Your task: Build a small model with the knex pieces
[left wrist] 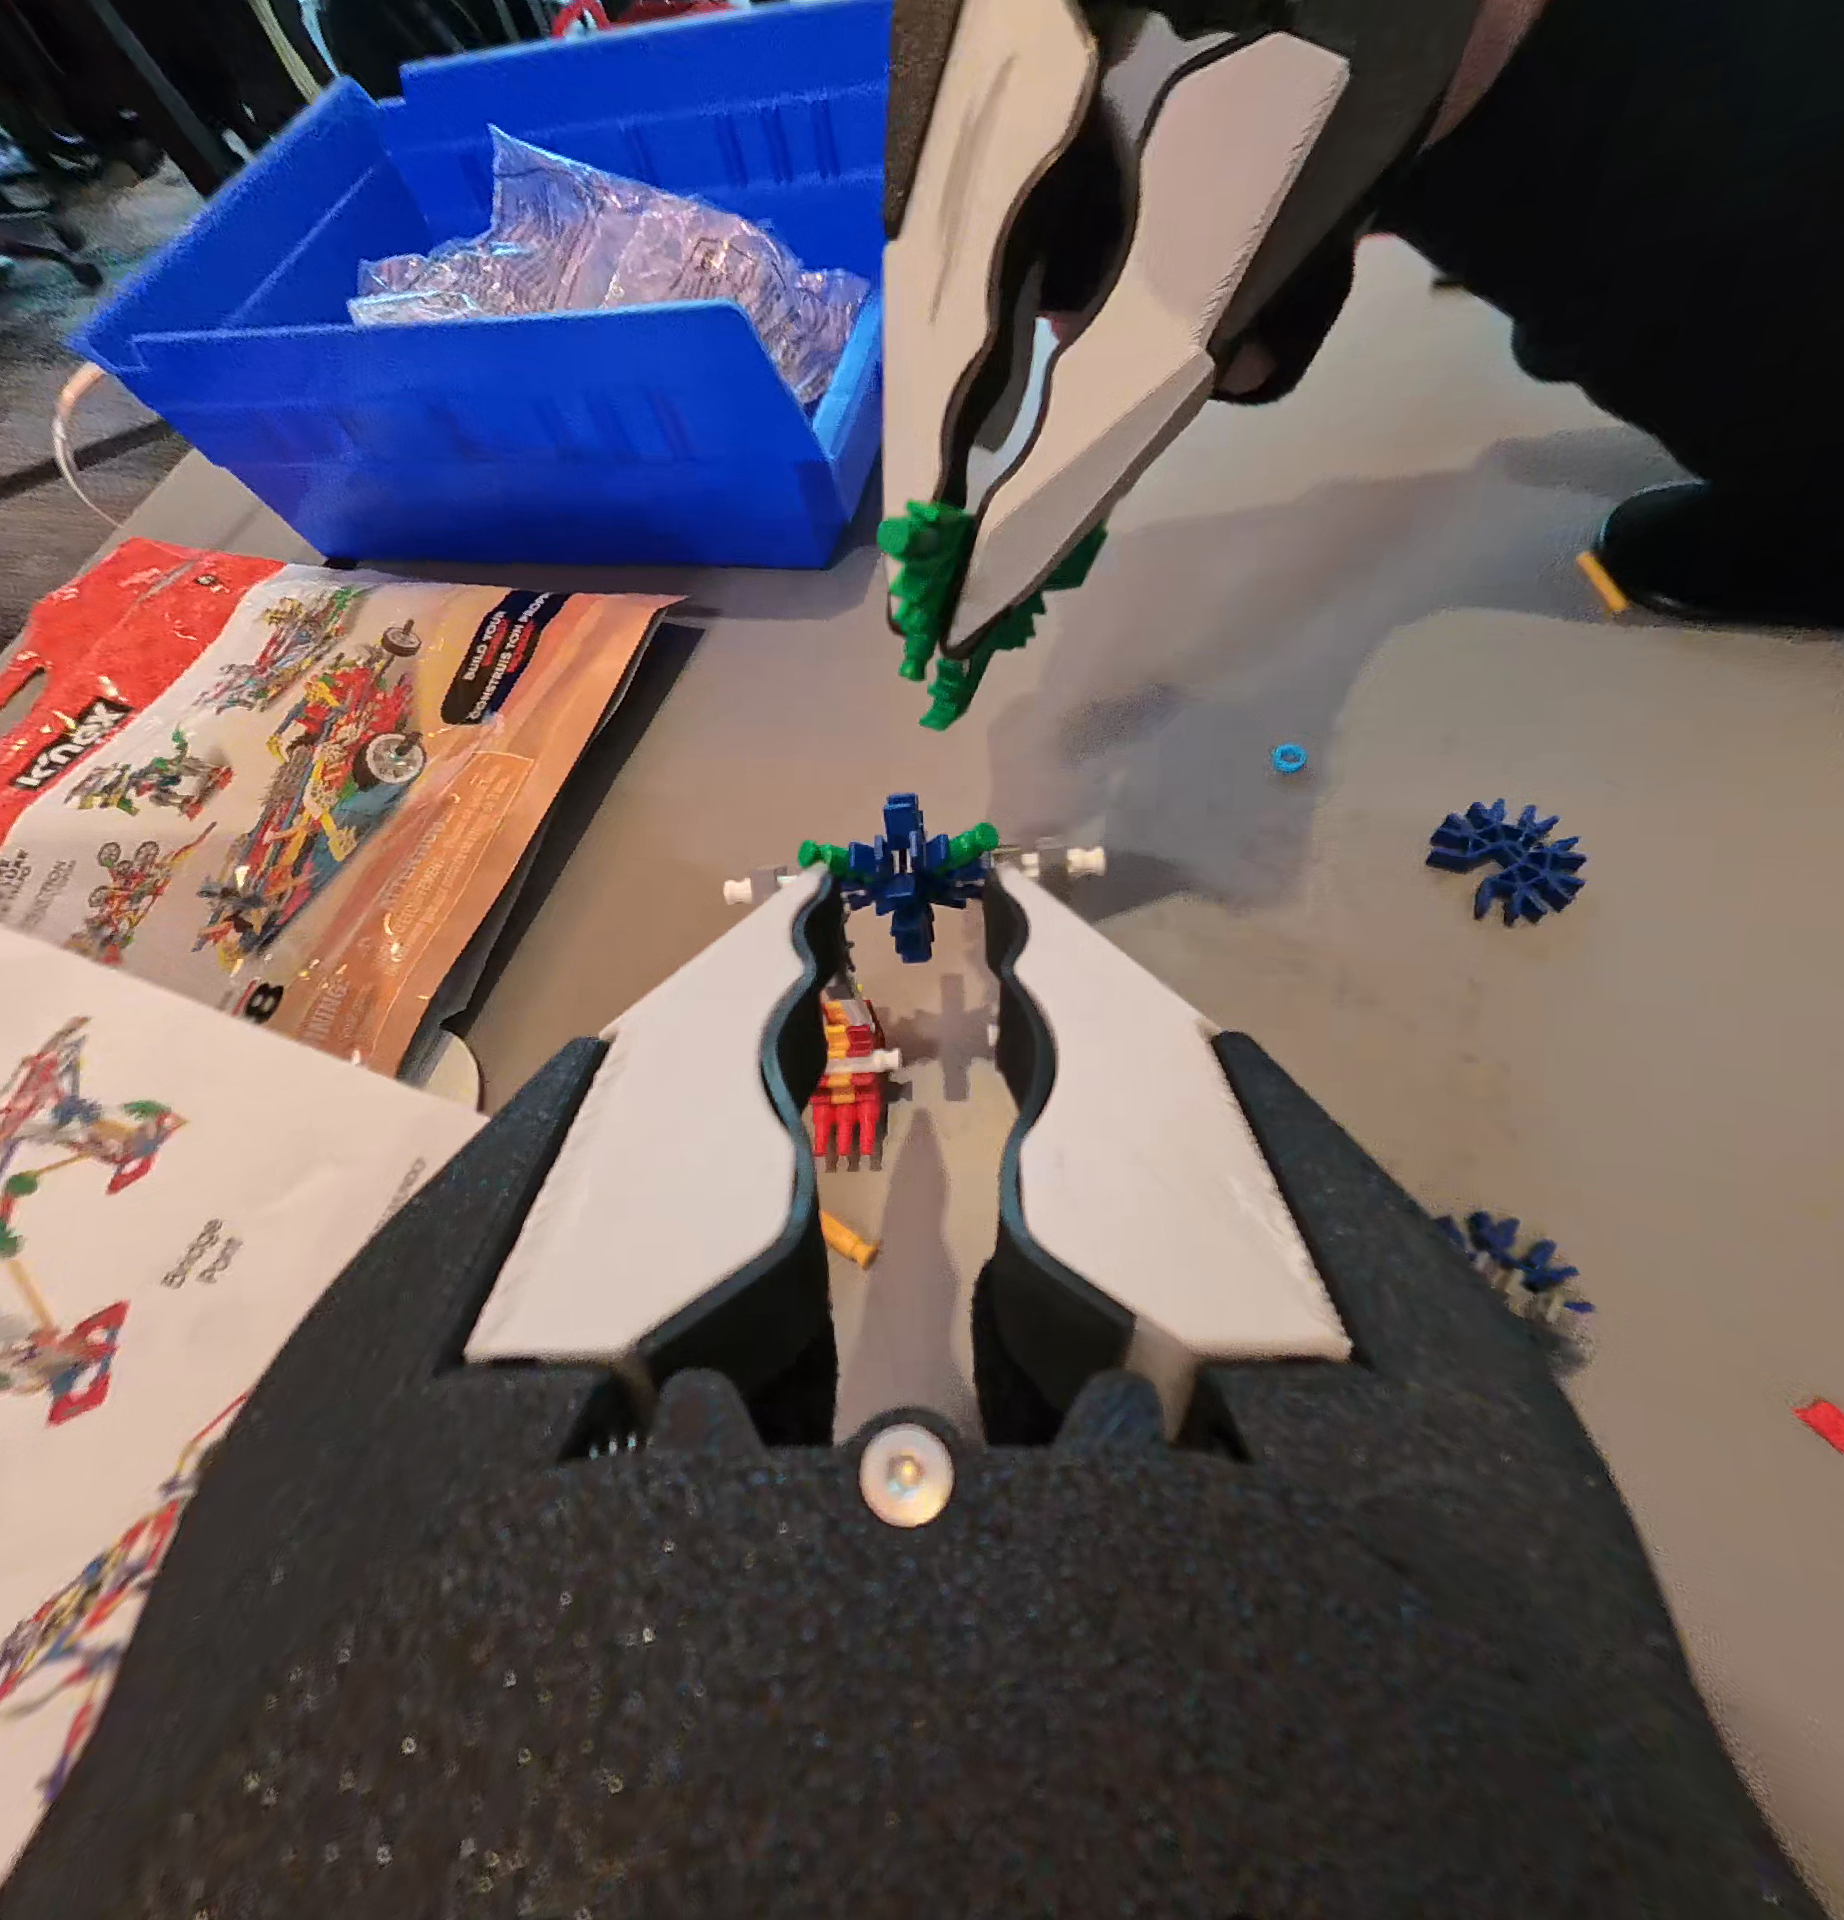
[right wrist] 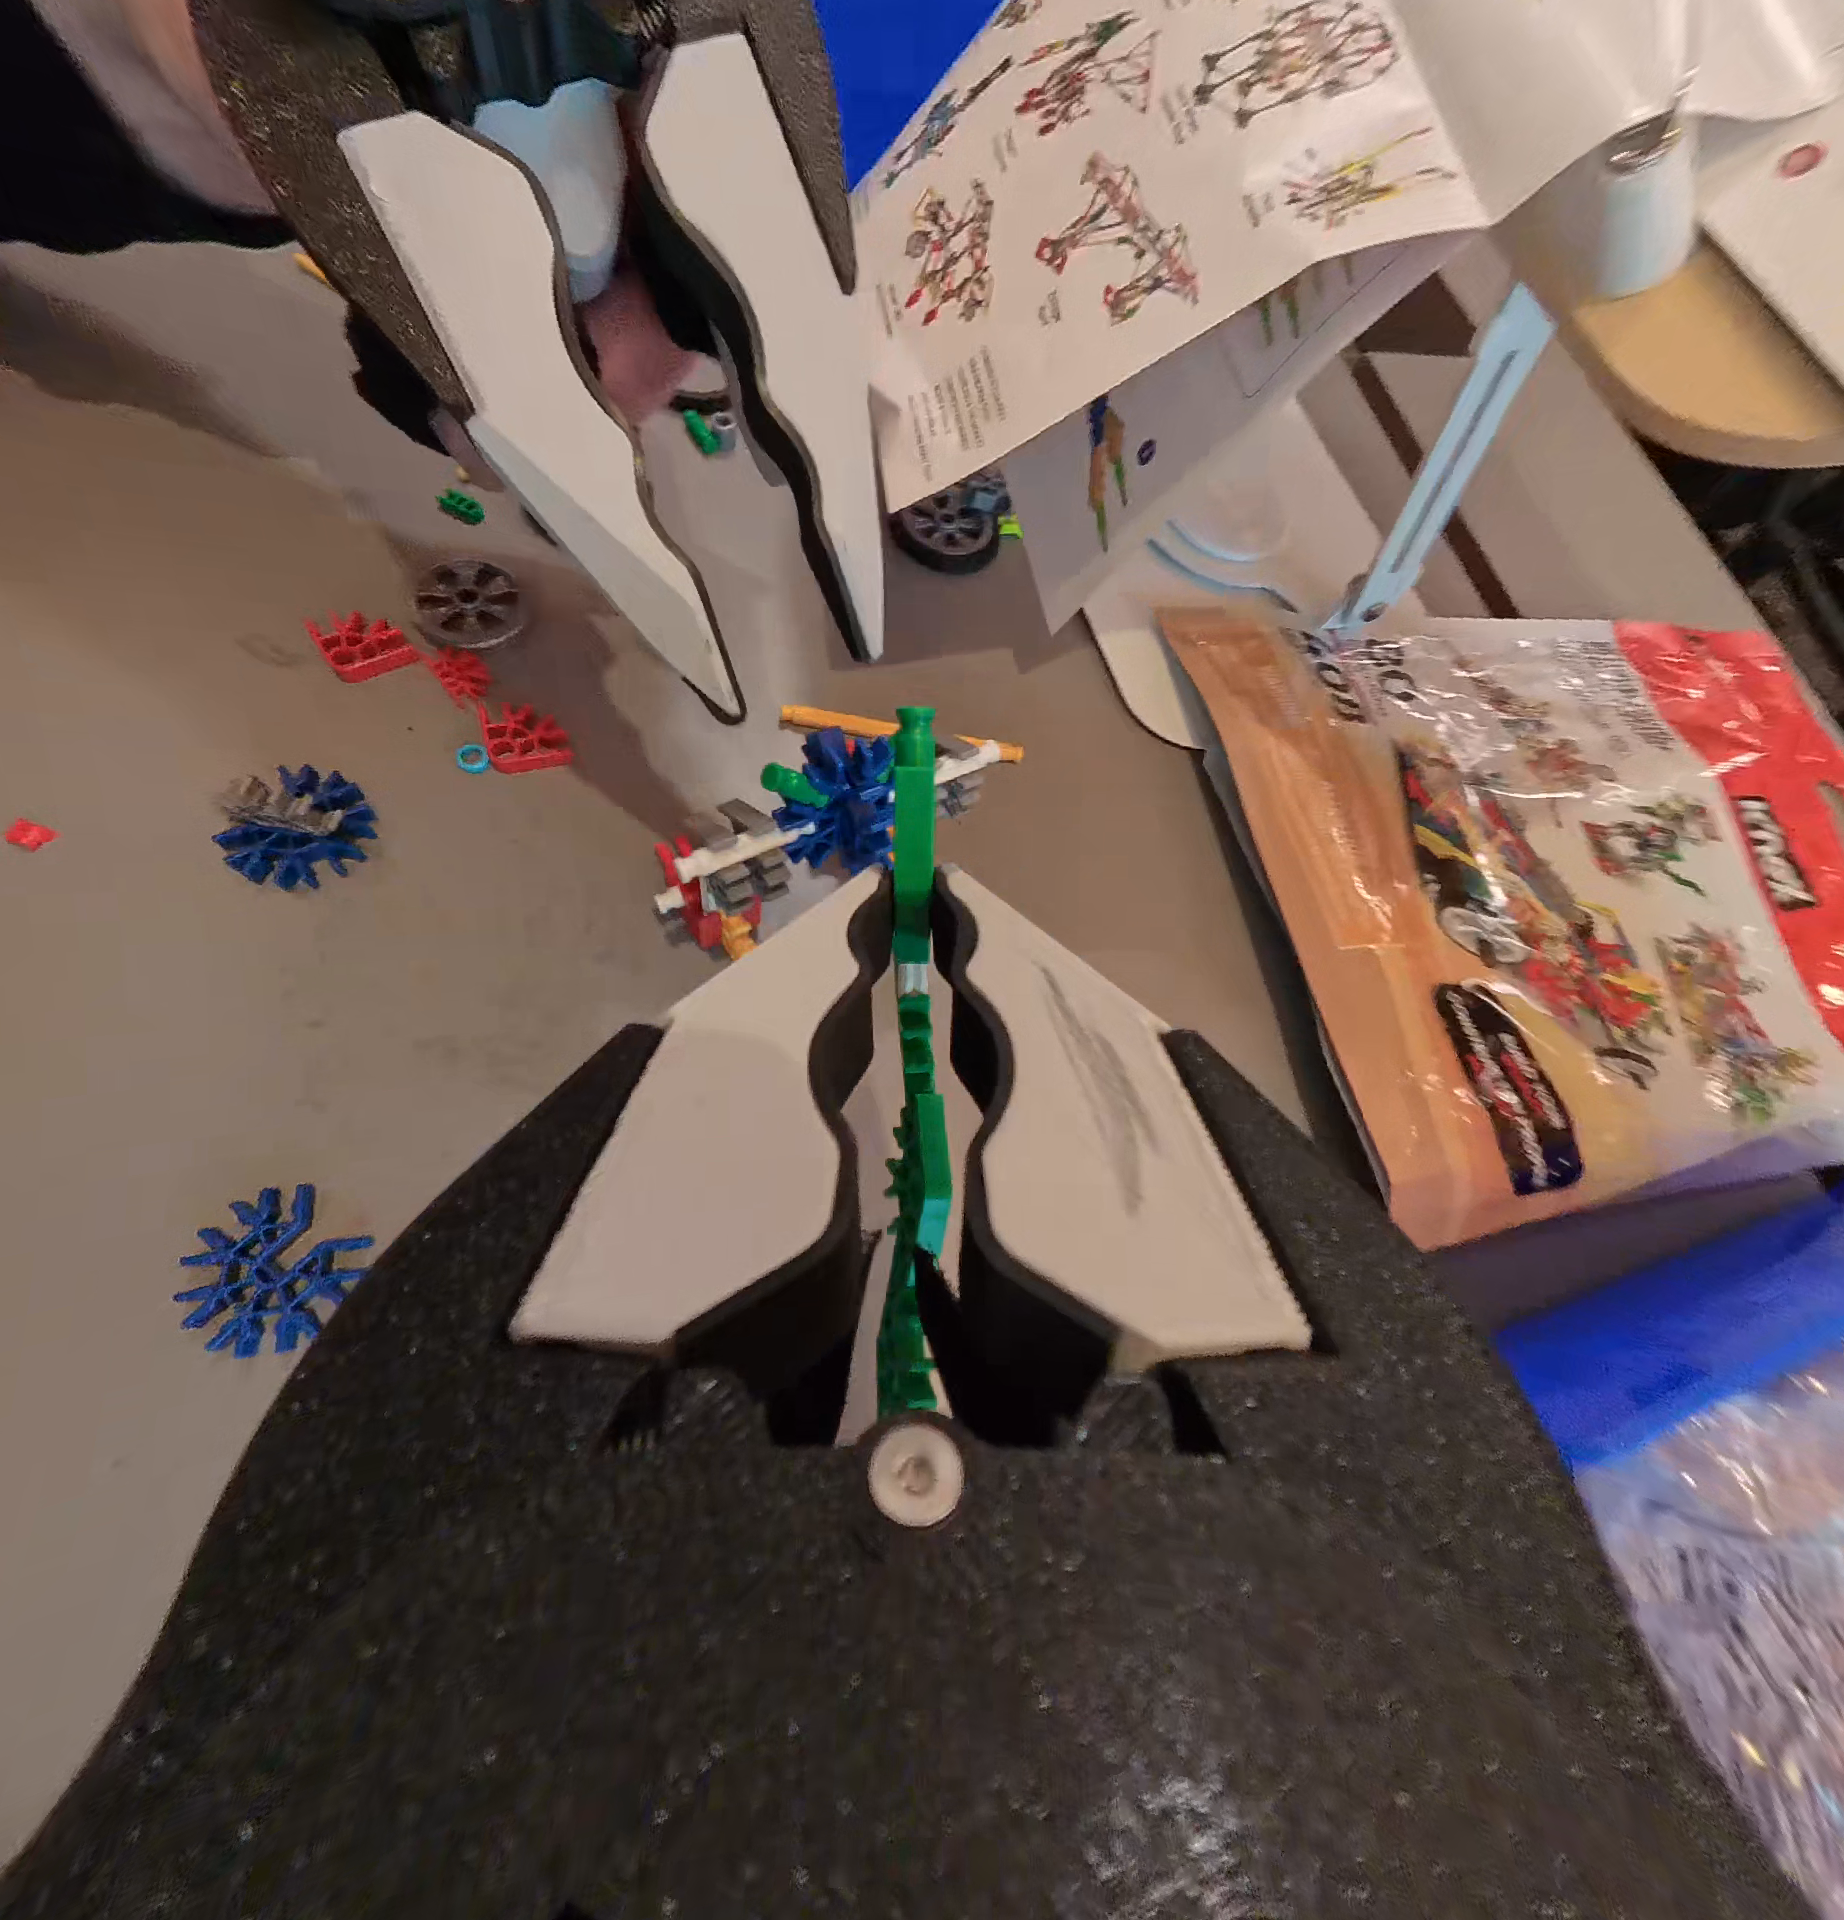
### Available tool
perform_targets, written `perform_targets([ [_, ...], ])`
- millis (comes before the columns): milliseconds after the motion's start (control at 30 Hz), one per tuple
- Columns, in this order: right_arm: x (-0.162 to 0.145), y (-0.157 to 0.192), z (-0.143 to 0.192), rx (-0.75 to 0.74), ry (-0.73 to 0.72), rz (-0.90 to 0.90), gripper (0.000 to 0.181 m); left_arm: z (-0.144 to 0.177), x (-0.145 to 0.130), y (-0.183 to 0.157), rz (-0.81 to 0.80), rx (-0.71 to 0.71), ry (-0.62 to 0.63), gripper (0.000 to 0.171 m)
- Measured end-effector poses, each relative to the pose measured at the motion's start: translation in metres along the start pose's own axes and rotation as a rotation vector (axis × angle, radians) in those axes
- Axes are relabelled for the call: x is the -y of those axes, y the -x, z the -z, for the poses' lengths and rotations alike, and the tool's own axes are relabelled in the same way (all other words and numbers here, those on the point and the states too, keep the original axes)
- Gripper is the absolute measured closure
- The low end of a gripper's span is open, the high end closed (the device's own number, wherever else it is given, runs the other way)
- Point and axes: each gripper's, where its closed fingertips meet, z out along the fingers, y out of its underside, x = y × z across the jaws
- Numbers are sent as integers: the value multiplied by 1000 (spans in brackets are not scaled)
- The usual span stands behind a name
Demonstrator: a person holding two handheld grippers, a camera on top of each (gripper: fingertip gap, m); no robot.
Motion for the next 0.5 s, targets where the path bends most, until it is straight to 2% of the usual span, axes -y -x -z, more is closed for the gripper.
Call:
perform_targets([
  [233, -12, 1, -20, 125, -17, -43, 176, -10, -19, 3, 15, -12, 22, 152],
  [500, -15, 7, -31, 206, -50, -90, 176, -20, -24, 2, 18, -31, 4, 159],
])
